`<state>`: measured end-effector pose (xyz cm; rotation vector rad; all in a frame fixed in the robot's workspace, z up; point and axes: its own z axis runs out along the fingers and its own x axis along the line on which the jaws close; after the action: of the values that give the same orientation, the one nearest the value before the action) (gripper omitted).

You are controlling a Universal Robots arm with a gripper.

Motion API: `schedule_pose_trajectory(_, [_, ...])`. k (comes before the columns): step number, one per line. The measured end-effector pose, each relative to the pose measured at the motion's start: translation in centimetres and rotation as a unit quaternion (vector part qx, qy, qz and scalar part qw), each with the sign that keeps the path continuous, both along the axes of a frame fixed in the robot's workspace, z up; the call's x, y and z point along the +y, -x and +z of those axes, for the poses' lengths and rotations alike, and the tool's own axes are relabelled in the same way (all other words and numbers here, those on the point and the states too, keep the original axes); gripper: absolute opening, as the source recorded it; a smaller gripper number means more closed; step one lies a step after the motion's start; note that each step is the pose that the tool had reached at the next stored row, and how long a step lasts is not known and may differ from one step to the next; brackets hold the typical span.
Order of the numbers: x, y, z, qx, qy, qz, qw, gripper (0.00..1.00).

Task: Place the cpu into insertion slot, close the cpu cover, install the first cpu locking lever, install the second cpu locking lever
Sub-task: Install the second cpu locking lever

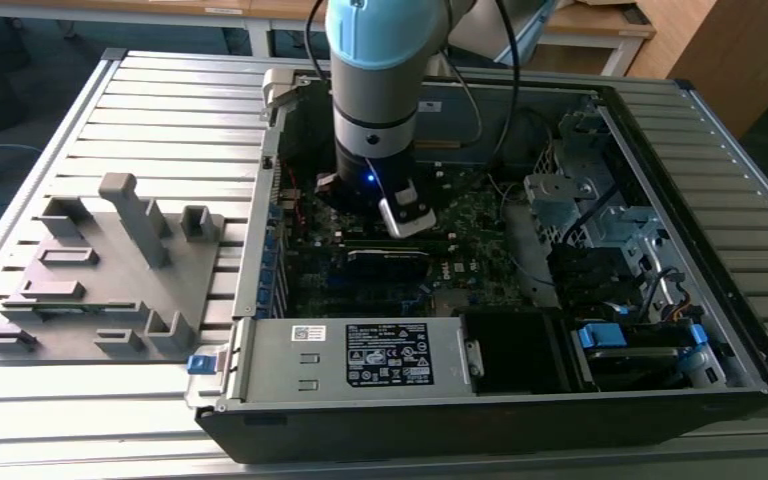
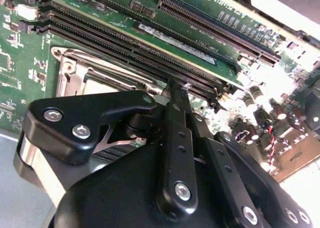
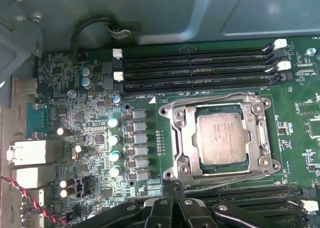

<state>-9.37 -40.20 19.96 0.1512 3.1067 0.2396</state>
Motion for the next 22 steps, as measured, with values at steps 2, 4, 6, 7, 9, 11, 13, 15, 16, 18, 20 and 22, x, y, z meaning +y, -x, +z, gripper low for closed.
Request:
schedule_pose_trajectory(2, [-0.17,0.00,-0.02,0.0000,-0.0060,0.000,1.0000,0.10])
schedule_pose_trajectory(4, [-0.30,0.00,-0.04,0.0000,-0.0113,0.000,0.9999,0.10])
schedule_pose_trajectory(6, [-0.37,0.00,-0.07,0.0000,-0.0158,0.000,0.9999,0.10])
schedule_pose_trajectory(7, [-0.37,0.01,-0.11,0.0000,-0.0174,0.000,0.9998,0.10])
schedule_pose_trajectory(9, [-0.36,0.01,-0.22,0.0000,-0.0194,0.000,0.9998,0.10])
schedule_pose_trajectory(11, [-0.37,0.01,-0.30,0.0000,-0.0201,0.000,0.9998,0.10])
schedule_pose_trajectory(13, [-0.37,0.02,-0.33,0.0001,-0.0204,0.000,0.9998,0.10])
schedule_pose_trajectory(15, [-0.37,0.02,-0.36,0.0000,-0.0211,0.000,0.9998,0.10])
schedule_pose_trajectory(16, [-0.37,0.02,-0.37,0.0000,-0.0214,0.000,0.9998,0.10])
schedule_pose_trajectory(18, [-0.37,0.02,-0.39,0.0000,-0.0222,0.000,0.9998,0.10])
schedule_pose_trajectory(20, [-0.37,0.03,-0.41,0.0000,-0.0231,0.000,0.9997,0.10])
schedule_pose_trajectory(22, [-0.36,0.04,-0.43,0.0000,-0.0242,0.000,0.9997,0.10])
